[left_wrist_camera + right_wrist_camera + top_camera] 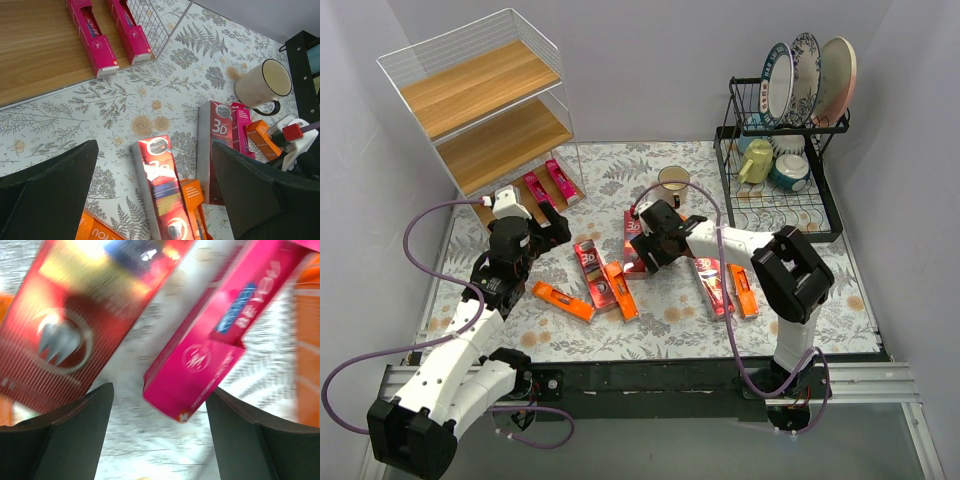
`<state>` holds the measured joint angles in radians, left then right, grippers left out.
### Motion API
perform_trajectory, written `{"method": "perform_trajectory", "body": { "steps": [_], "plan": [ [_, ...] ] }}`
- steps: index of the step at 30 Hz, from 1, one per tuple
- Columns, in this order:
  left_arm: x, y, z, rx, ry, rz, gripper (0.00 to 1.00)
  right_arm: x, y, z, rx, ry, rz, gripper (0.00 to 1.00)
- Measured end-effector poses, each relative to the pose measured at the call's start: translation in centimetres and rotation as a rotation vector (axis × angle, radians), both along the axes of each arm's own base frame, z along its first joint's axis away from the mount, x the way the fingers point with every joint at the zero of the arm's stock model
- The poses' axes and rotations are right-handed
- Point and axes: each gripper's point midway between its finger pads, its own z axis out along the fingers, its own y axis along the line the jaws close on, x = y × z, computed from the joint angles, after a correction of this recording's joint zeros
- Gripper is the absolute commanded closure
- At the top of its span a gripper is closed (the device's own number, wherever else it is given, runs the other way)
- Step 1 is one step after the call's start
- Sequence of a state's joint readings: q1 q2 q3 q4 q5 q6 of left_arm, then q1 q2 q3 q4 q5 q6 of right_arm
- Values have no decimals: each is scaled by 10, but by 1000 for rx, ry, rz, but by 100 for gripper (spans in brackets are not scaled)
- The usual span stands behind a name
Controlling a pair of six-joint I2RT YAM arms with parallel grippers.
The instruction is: Place and organize the toothpastes onto the shelf
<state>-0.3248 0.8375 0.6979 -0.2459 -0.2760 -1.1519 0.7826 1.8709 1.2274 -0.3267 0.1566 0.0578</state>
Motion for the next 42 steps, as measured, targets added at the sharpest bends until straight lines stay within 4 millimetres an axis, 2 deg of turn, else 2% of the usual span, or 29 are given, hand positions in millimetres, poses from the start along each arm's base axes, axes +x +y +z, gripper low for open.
{"method": "perform_trajectory", "body": {
  "steps": [4,6,17,19,23,25,28,33,36,42],
  "plan": [
    [0,0,-2,2,4,-1,2,-22,16,3,32,21,-12,18],
    [0,-1,-2,2,6,-4,2,-22,18,8,41,5,-44,18],
    [3,-7,-4,-2,9,-27,2,26,3,33,162,-48,-278,15],
    [4,-12,-10,-6,28,-53,2,27,3,44,199,-65,-285,15],
    [8,-33,-30,-23,108,-135,2,20,-7,84,294,-129,-306,13],
    [10,-48,-38,-27,153,-176,2,19,-21,109,346,-190,-332,13],
    [12,-83,-37,-31,185,-253,2,21,-56,141,401,-291,-411,12],
    [10,-151,-35,-22,215,-369,6,11,-125,171,433,-461,-567,7],
    [11,-182,-49,10,251,-397,7,-4,-153,187,450,-560,-613,3],
    [16,-226,-90,112,326,-413,17,-29,-195,214,504,-744,-681,1]
  ]
}}
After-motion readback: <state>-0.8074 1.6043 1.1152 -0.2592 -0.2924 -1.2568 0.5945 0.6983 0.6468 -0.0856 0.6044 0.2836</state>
